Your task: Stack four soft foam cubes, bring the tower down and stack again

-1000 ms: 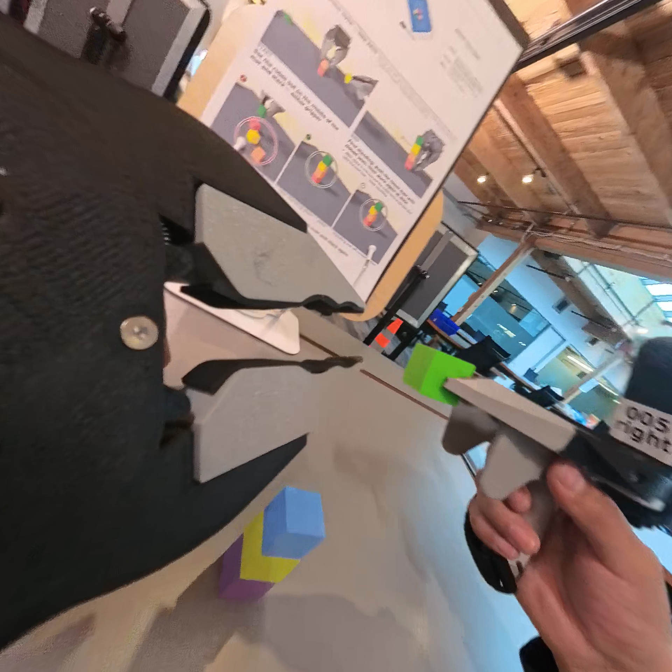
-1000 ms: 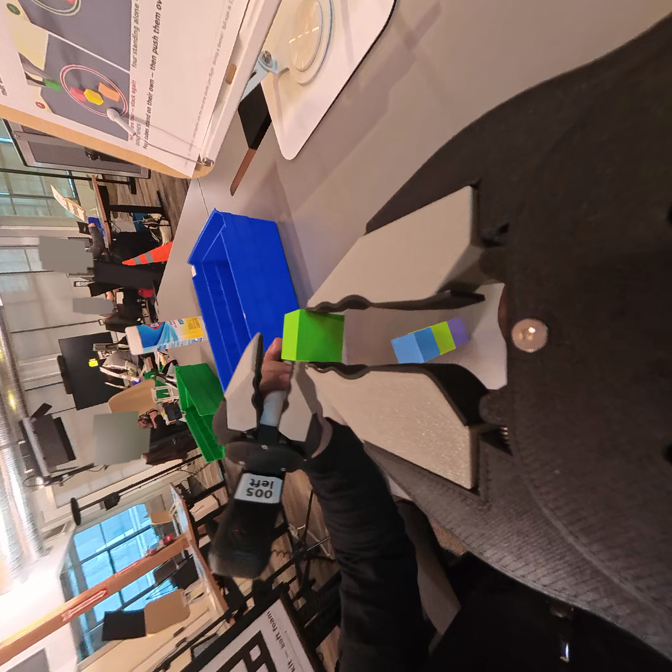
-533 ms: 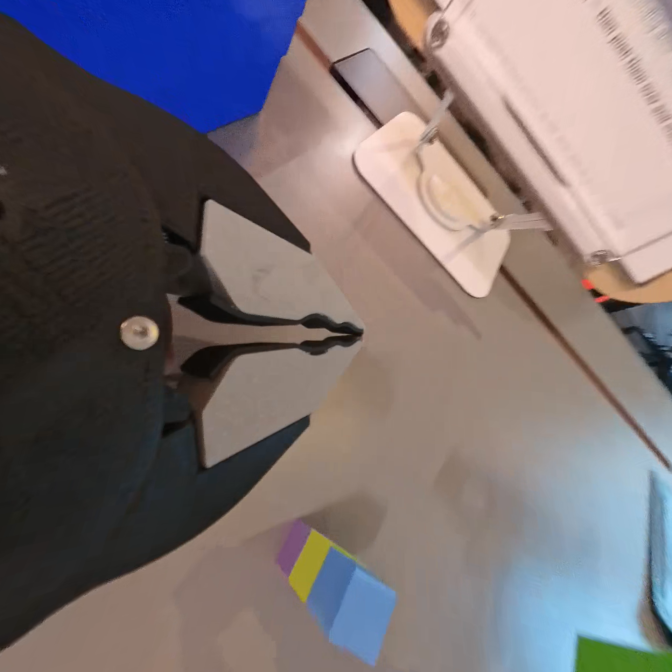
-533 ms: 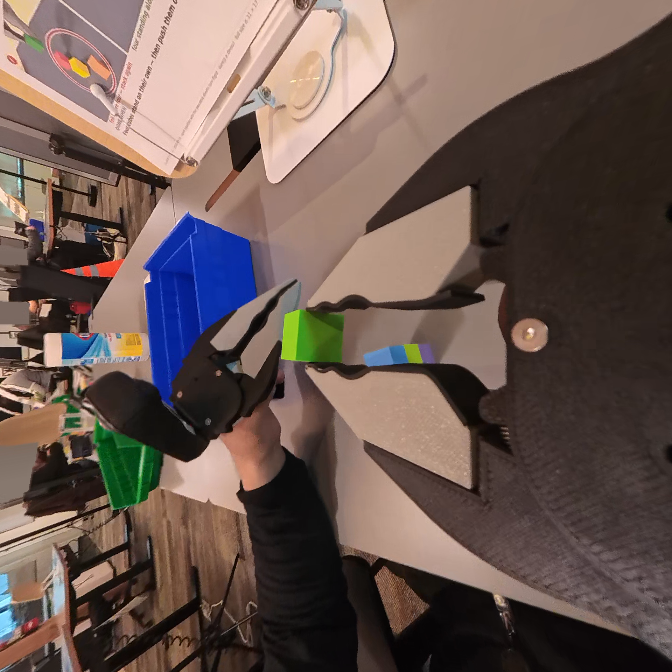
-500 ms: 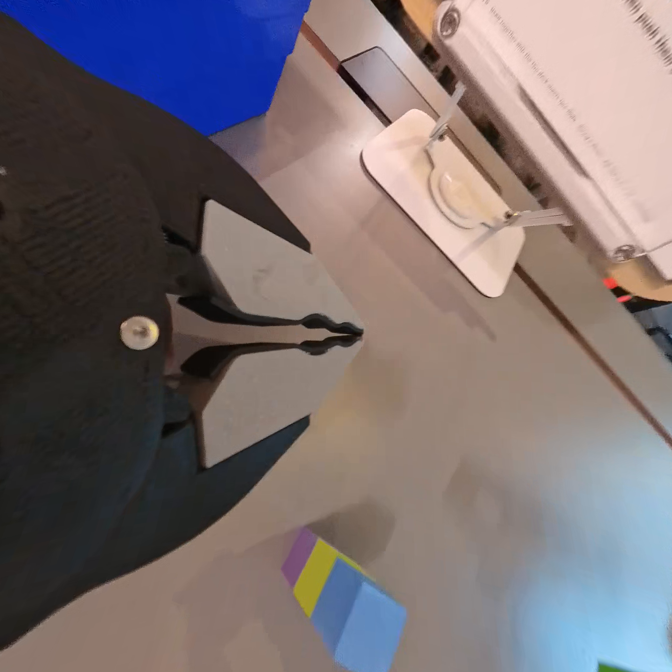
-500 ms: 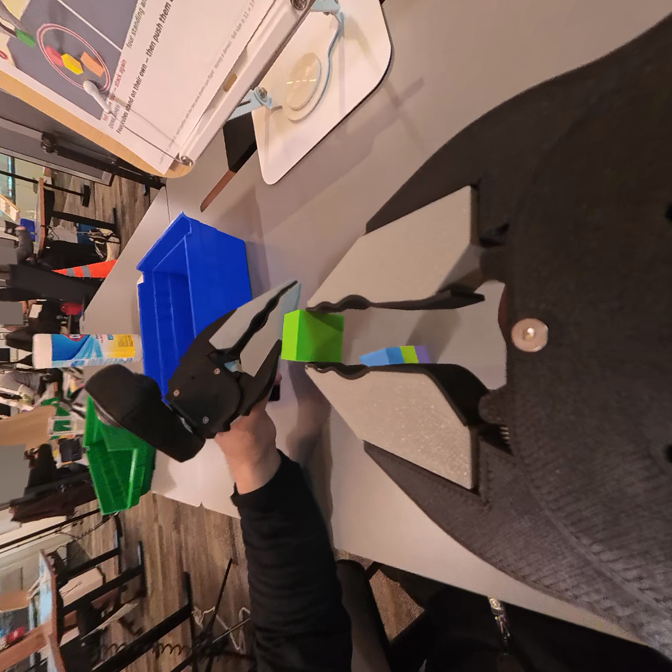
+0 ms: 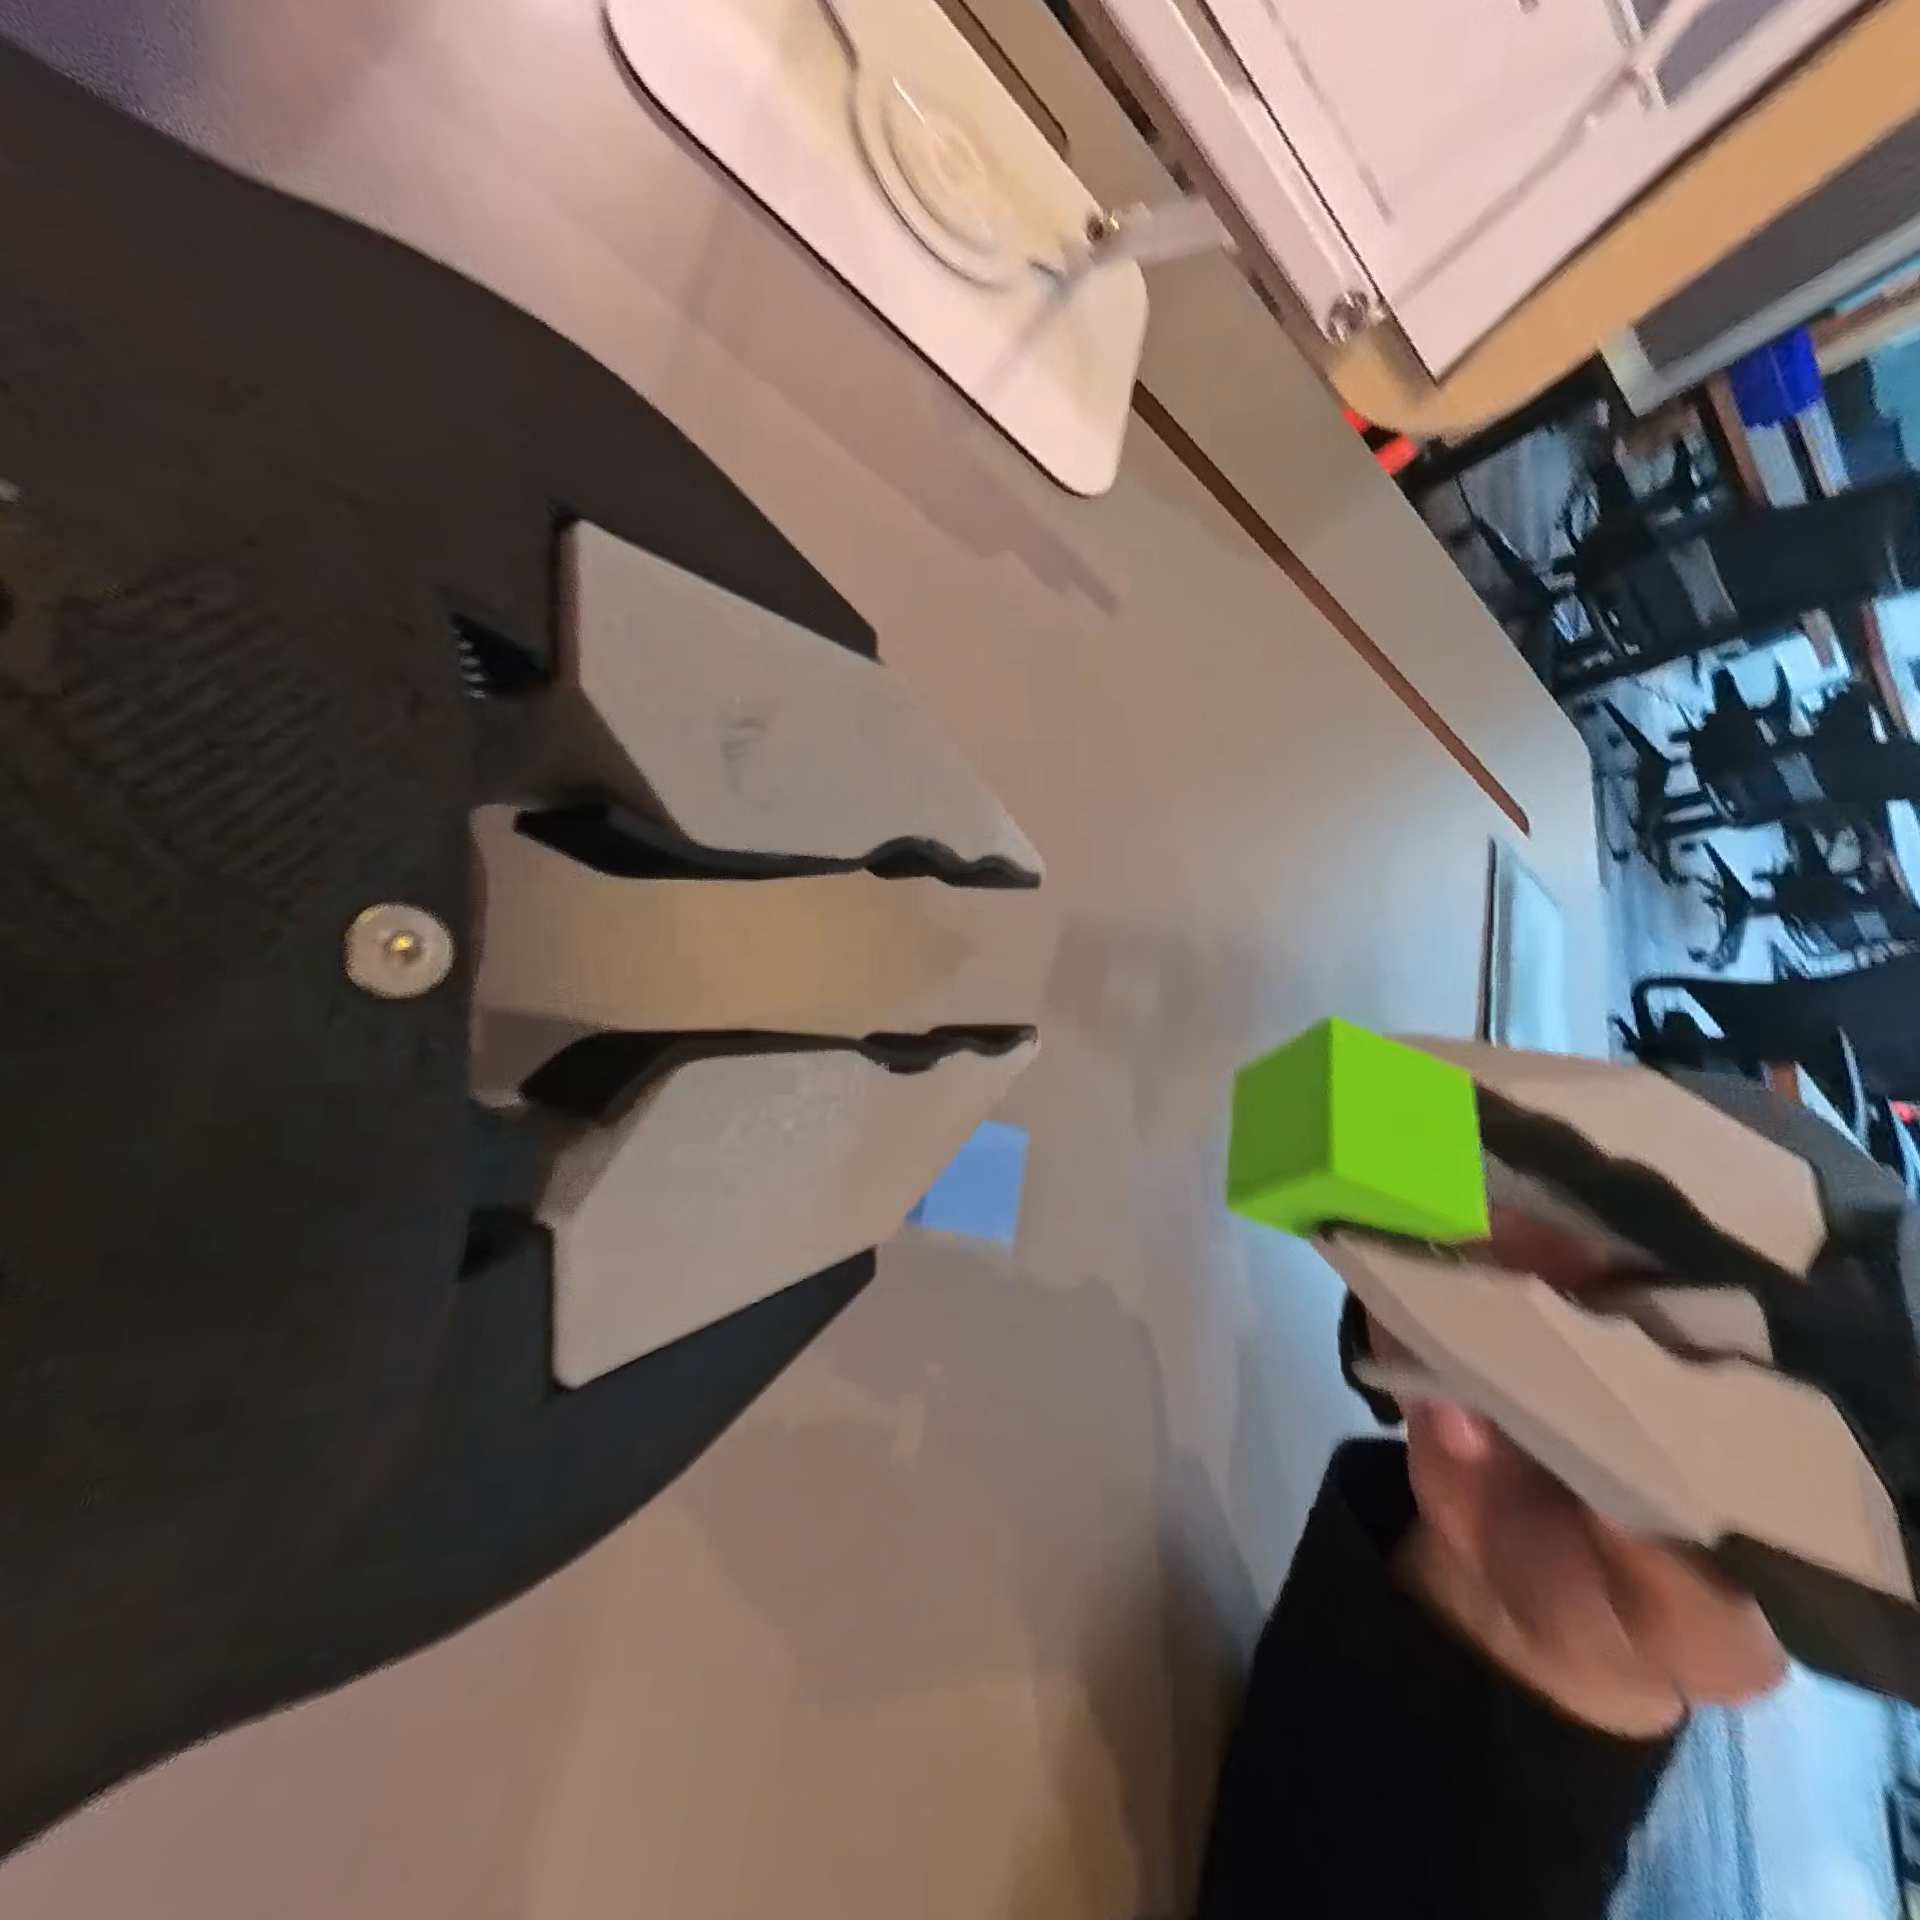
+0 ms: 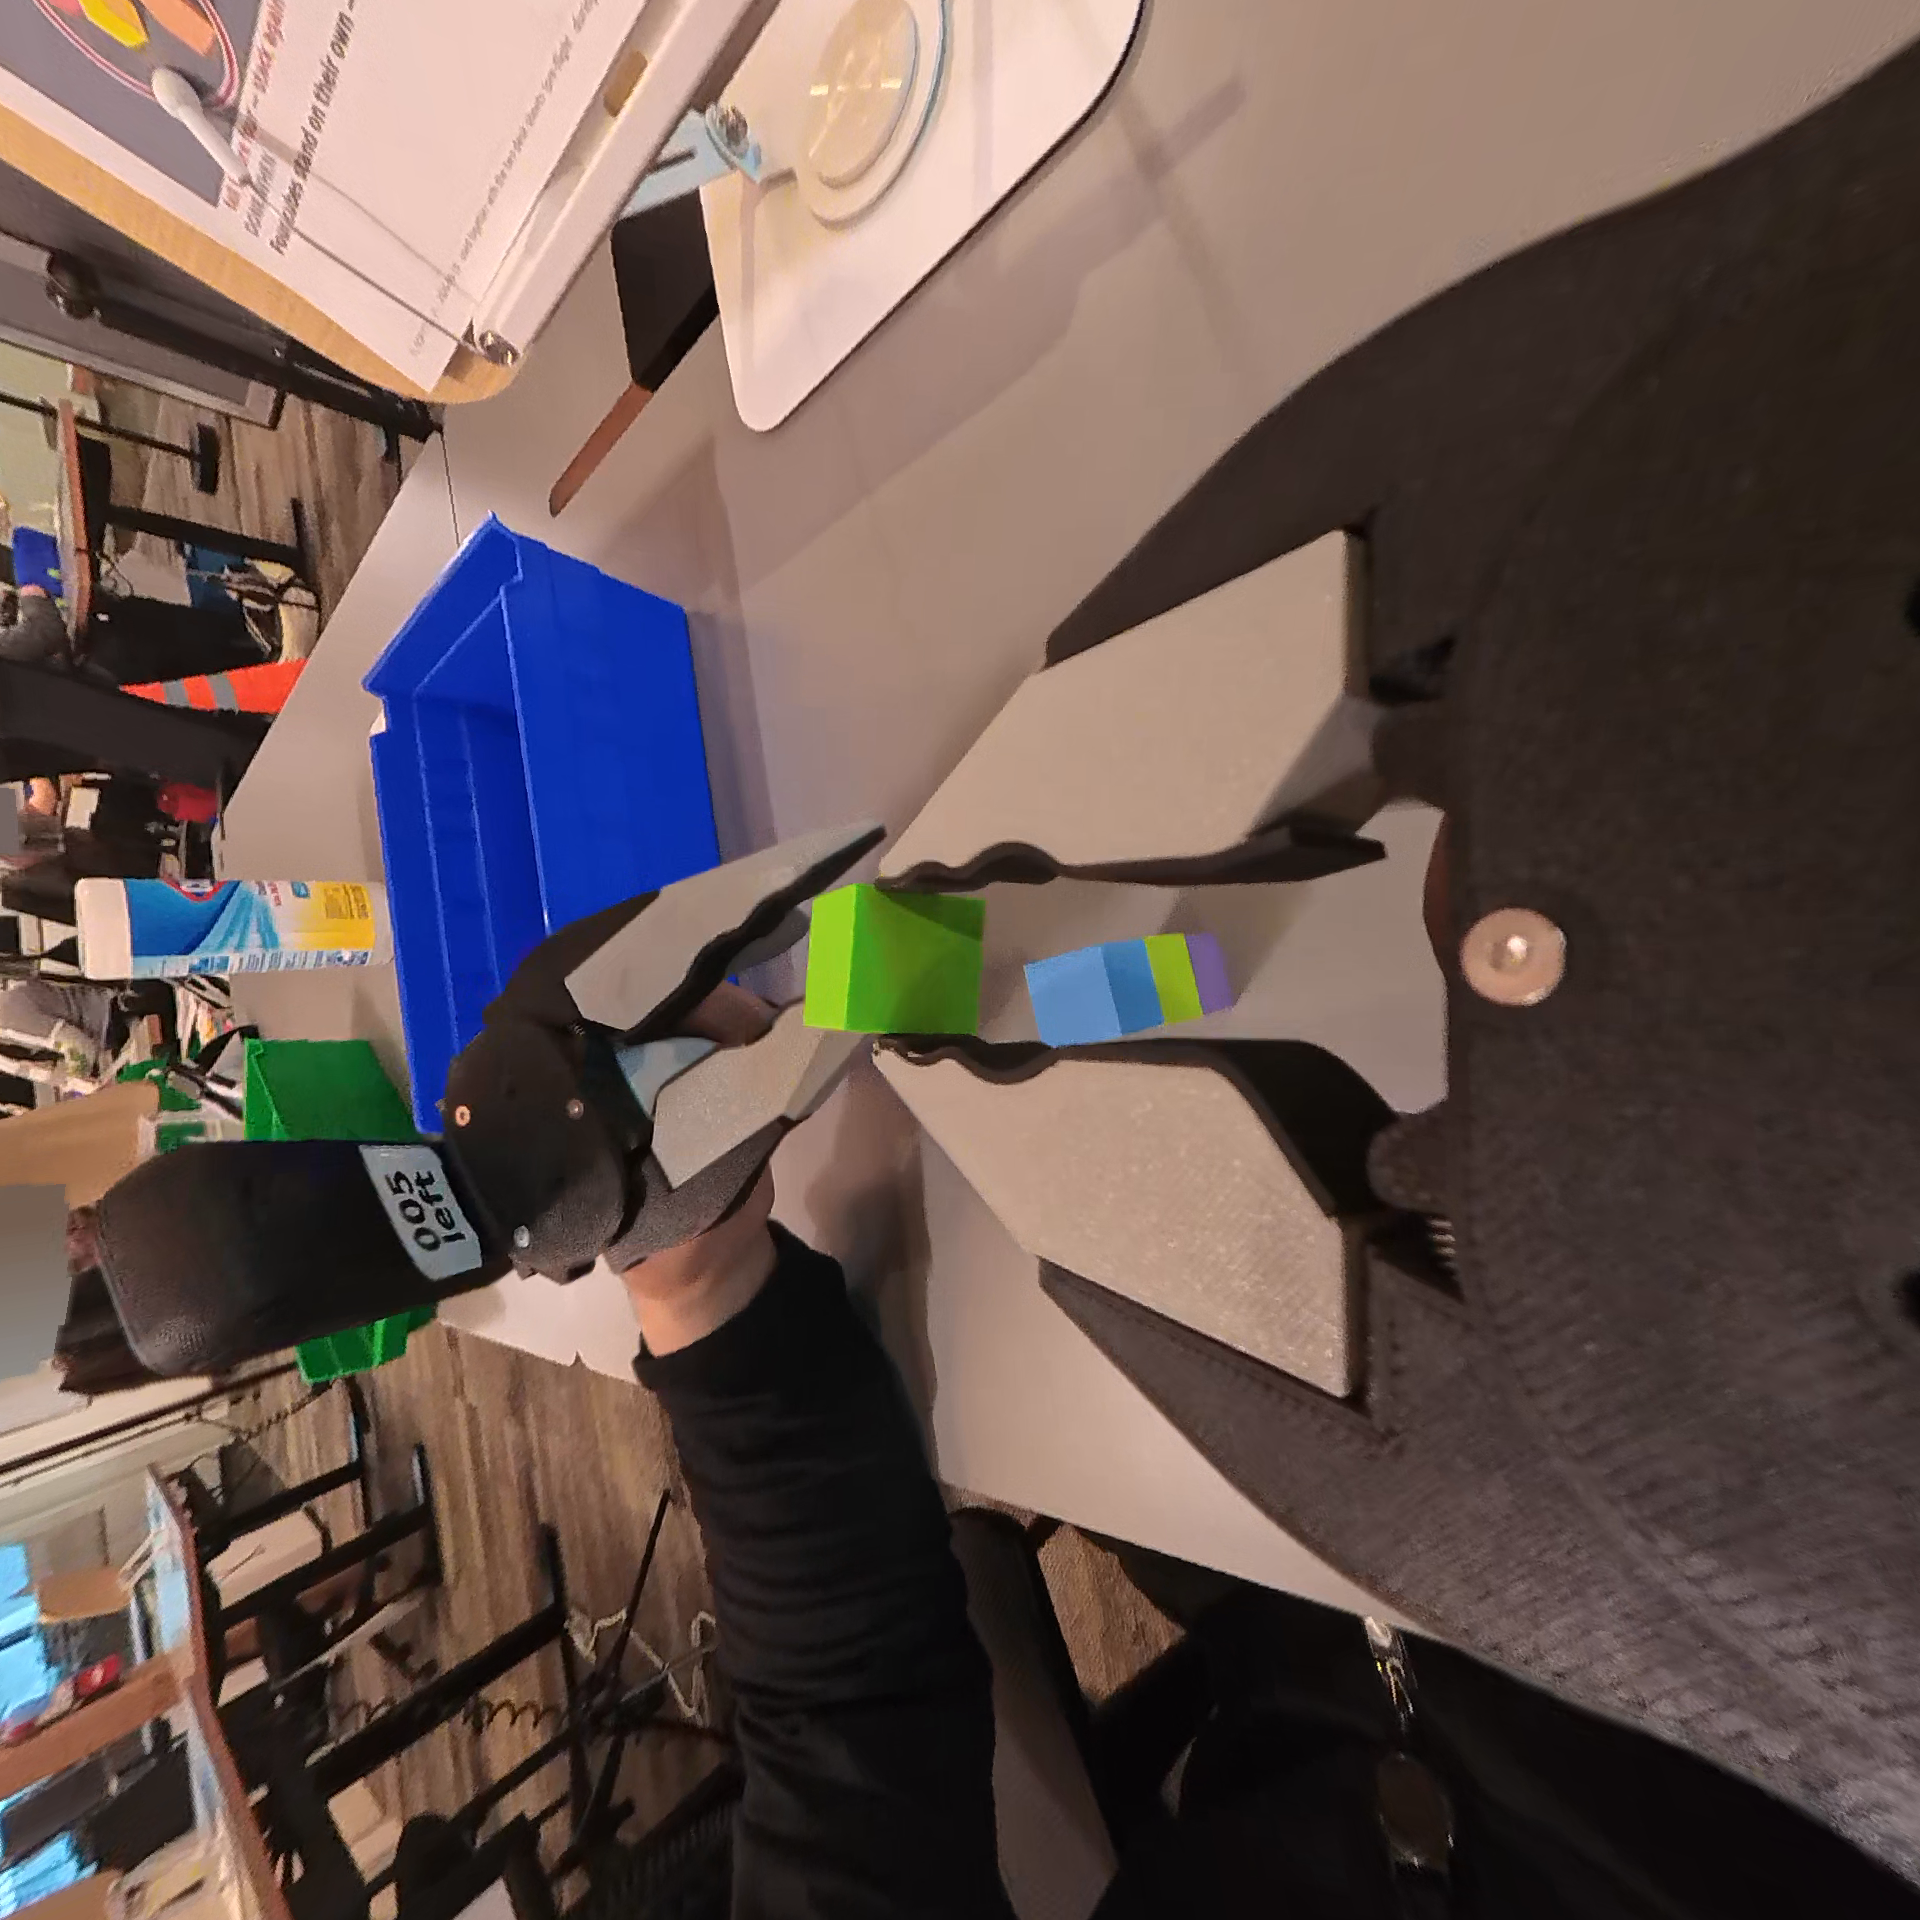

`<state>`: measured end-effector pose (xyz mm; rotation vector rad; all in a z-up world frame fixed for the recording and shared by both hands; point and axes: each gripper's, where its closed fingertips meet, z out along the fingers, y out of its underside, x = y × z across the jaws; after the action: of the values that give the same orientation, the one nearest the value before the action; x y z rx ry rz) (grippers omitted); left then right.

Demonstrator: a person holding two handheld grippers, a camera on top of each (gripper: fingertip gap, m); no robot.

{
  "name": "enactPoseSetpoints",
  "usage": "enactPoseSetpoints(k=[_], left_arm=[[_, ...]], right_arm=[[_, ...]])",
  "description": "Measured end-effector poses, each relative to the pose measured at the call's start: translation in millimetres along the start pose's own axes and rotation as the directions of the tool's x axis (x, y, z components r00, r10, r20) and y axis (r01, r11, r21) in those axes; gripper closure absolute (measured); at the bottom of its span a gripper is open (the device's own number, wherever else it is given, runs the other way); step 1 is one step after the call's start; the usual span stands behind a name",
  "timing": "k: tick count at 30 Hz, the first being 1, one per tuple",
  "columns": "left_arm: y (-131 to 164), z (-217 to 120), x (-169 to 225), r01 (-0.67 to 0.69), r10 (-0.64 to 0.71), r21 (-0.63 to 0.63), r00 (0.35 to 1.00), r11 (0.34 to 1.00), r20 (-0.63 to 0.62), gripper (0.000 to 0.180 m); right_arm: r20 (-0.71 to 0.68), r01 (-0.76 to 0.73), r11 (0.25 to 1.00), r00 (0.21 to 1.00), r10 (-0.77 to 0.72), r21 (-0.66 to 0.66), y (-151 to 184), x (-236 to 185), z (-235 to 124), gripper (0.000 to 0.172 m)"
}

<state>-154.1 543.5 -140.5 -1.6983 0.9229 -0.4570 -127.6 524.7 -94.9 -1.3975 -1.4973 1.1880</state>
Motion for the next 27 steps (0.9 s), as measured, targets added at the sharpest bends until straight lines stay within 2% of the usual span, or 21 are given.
enactPoseSetpoints(k=[4,10,19,27], left_arm=[[-10.1,-2.7,6.0,-0.086,0.085,0.037,0.996,0.996,0.012,0.16],[-42.1,-18.2,20.4,-0.267,0.256,0.192,0.963,0.945,0.079,0.163],[-37.6,-15.5,44.3,-0.277,0.29,0.193,0.956,0.941,-0.043,0.163],[-30.5,-10.9,46.8,-0.28,0.293,0.157,0.954,0.947,-0.064,0.164]], right_arm=[[-0.001,-0.024,1.0,1.0,0.024,-0.014,3.2,2.4,-0.2,0.148],[0.026,-0.094,0.995,0.995,0.095,-0.042,11.0,4.2,0.6,0.148],[0.062,-0.074,0.993,0.995,0.08,-0.088,18.5,-4.2,6.0,0.148],[0.069,-0.08,0.994,0.994,0.086,-0.075,16.3,-4.4,4.6,0.148]])
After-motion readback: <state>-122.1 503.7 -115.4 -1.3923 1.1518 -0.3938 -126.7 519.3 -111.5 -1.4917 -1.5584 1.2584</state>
